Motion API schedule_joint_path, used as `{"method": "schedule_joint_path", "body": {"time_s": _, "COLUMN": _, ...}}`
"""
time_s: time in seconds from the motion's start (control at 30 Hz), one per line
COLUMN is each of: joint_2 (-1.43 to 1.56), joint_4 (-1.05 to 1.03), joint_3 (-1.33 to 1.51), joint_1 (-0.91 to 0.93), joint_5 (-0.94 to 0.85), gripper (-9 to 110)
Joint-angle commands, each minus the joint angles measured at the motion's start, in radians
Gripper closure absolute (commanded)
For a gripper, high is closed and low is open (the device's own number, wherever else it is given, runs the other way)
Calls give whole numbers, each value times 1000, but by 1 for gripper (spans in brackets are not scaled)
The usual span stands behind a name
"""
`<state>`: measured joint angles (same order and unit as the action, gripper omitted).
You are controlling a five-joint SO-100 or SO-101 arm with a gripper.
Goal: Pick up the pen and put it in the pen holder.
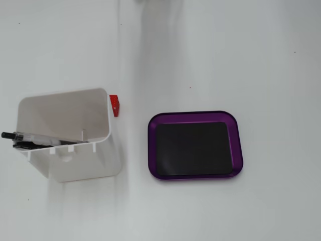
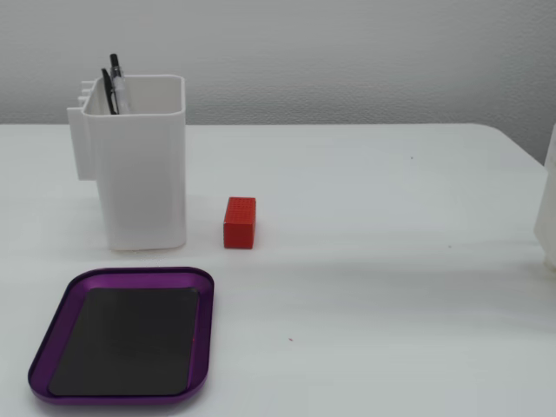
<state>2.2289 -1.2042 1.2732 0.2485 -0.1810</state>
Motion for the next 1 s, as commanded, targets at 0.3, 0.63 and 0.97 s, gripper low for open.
{"method": "schedule_joint_path", "body": {"time_s": 0.3, "joint_2": 540, "joint_4": -290, "joint_3": 650, "joint_1": -14, "joint_5": 324, "gripper": 91}}
{"method": "schedule_joint_path", "body": {"time_s": 0.63, "joint_2": 1220, "joint_4": -187, "joint_3": 1307, "joint_1": -14, "joint_5": 321, "gripper": 90}}
{"method": "schedule_joint_path", "body": {"time_s": 0.97, "joint_2": 1135, "joint_4": -172, "joint_3": 1468, "joint_1": -15, "joint_5": 322, "gripper": 90}}
